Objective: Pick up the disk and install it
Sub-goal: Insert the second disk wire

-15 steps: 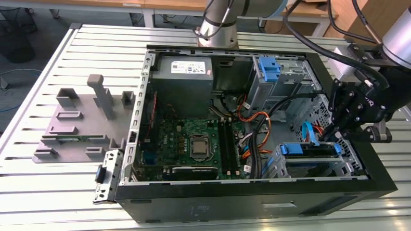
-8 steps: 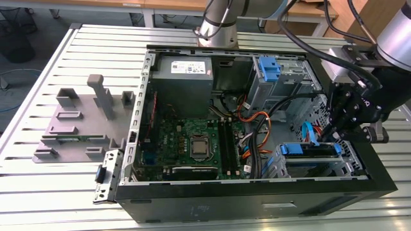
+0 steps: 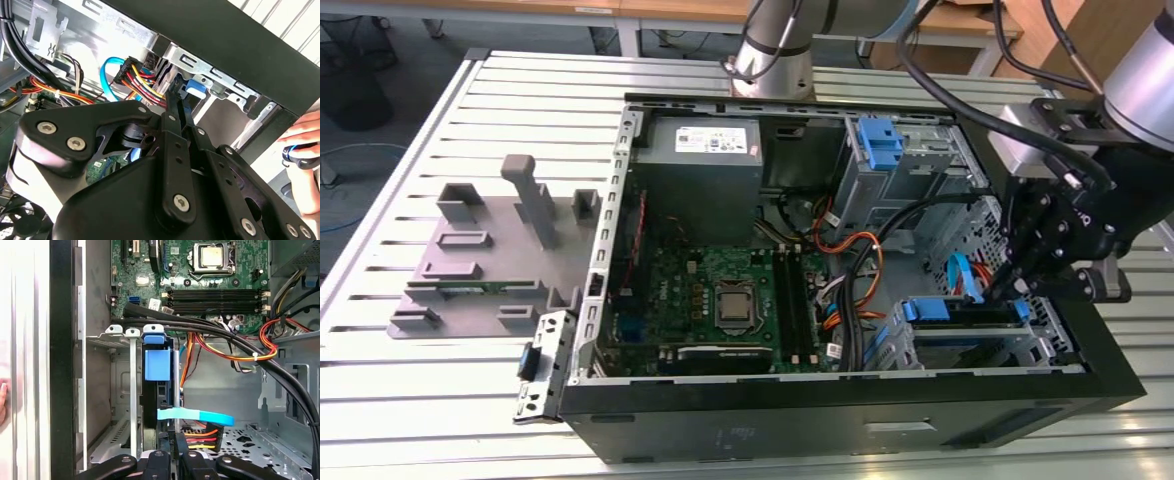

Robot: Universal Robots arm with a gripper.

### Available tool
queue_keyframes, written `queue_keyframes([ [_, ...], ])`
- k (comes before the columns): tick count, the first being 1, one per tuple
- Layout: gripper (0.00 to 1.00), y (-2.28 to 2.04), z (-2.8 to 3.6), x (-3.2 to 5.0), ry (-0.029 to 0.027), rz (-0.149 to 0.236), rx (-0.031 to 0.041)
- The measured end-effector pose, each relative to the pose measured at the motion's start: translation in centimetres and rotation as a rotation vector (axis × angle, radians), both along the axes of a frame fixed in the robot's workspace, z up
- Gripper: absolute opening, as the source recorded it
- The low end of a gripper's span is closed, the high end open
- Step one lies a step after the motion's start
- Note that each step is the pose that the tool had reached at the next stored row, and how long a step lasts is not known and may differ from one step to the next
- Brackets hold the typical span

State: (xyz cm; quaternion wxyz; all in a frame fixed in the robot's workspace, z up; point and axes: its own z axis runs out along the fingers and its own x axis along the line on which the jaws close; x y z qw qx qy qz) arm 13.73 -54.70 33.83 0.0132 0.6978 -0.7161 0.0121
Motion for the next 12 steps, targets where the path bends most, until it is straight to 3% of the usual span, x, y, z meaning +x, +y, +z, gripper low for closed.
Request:
queue_keyframes([
  [5,0.16,-0.23,0.0,-0.43,-0.0121,0.001,0.0001],
  [12,0.16,-0.44,0.0,-0.61,-0.0188,0.002,0.0001],
])
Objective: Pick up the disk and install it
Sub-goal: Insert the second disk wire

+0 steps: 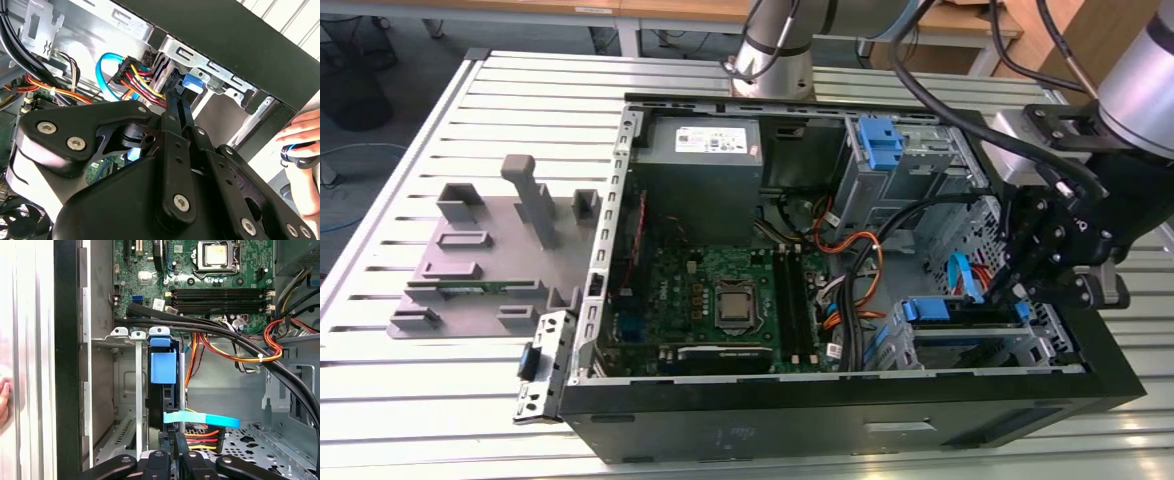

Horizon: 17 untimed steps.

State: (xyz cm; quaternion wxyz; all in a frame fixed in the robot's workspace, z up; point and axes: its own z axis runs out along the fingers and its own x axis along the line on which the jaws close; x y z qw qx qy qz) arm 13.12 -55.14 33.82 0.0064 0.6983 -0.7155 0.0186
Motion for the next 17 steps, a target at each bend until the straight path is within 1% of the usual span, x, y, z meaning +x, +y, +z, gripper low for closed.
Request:
queue_keyframes([
  [6,0.16,-0.05,-0.01,-0.15,-0.0028,0.003,-0.0001],
  [10,0.16,-0.13,-0.1,-0.16,-0.0033,0.004,0.0],
  [17,0.16,-0.14,-0.29,-0.17,-0.0034,0.005,-0.0003],
])
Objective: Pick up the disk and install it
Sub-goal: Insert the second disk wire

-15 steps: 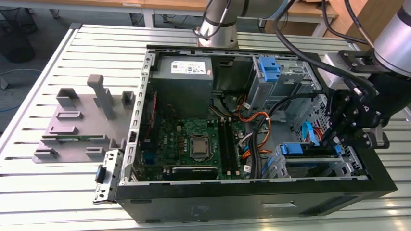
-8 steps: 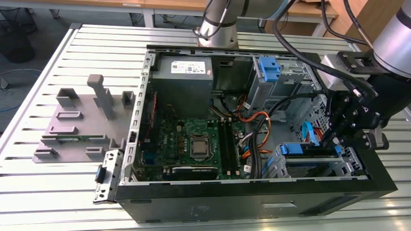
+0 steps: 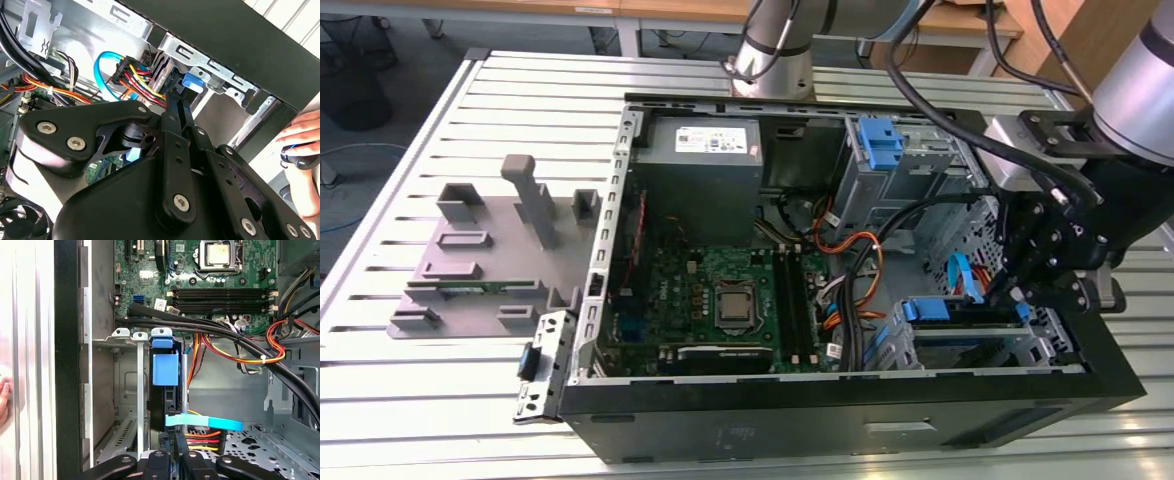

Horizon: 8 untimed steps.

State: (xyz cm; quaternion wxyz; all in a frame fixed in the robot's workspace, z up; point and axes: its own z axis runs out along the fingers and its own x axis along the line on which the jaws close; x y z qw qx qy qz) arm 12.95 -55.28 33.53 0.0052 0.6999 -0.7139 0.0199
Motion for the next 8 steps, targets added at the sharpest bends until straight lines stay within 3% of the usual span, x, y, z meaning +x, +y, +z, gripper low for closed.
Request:
queue_keyframes([
  [8,0.16,0.0,-0.3,0.0,0.0,0.0,0.0],
])
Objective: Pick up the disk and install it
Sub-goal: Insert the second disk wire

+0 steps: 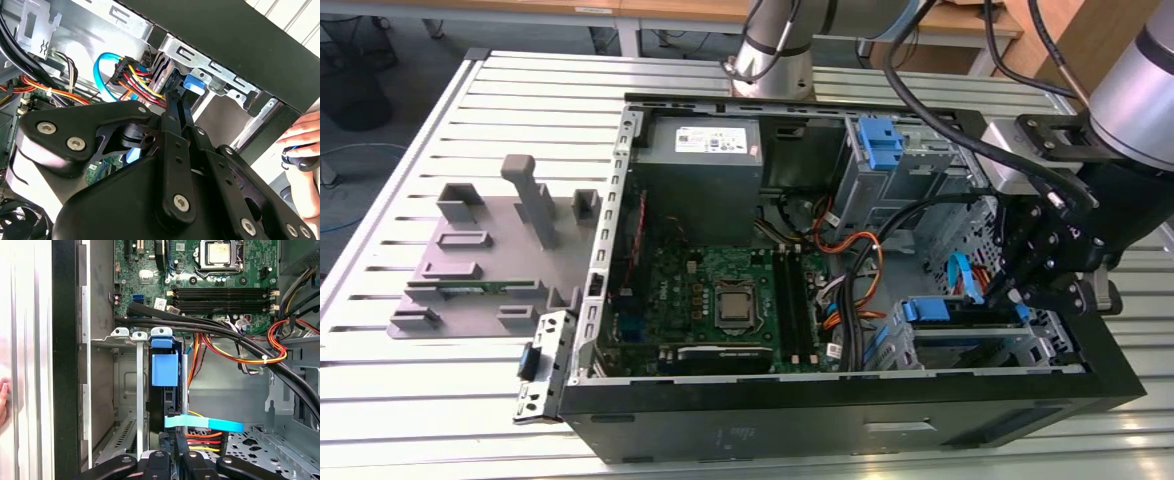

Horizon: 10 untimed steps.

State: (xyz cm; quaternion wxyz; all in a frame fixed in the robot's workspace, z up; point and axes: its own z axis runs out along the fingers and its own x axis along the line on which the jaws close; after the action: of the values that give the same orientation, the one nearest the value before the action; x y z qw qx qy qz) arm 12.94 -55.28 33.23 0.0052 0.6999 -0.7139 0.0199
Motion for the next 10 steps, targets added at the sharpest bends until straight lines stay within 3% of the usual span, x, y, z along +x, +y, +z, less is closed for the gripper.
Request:
queue_keyframes([
  [10,0.16,0.0,-0.39,0.0,0.0,0.0,-0.0002],
])
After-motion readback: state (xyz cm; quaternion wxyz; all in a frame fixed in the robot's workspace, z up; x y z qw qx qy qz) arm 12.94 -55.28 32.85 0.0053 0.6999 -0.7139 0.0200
